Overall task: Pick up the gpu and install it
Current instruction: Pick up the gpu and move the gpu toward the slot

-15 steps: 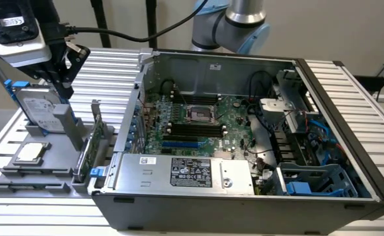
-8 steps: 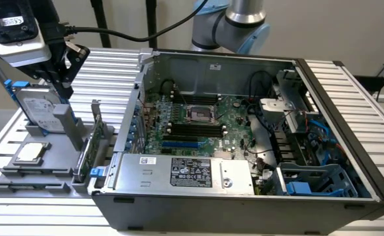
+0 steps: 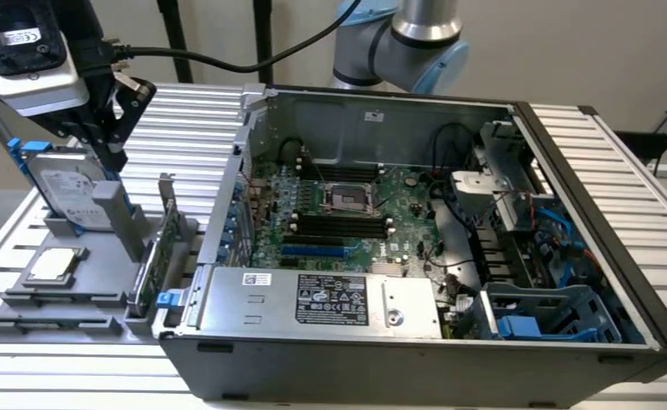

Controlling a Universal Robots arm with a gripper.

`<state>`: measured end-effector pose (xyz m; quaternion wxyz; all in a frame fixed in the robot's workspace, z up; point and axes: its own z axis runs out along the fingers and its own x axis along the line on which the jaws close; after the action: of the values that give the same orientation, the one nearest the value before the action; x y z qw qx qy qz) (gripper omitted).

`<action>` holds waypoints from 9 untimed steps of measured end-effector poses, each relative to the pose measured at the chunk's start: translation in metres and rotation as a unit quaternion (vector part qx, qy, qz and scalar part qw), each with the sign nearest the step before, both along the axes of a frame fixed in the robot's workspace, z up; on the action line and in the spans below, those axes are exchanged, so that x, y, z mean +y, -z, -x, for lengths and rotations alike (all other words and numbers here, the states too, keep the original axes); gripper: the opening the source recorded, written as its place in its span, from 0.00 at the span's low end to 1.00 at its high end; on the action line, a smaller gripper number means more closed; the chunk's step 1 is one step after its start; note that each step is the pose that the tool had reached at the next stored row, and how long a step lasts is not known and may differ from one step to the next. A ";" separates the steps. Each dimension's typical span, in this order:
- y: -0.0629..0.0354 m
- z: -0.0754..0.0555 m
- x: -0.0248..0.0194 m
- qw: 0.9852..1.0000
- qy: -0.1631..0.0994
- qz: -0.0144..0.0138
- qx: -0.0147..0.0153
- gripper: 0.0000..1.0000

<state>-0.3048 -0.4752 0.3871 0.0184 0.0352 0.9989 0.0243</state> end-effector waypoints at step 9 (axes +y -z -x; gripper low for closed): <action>0.0000 0.000 0.0000 1.000 0.000 0.000 0.000 0.42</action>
<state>-0.3048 -0.4752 0.3871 0.0183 0.0352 0.9989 0.0243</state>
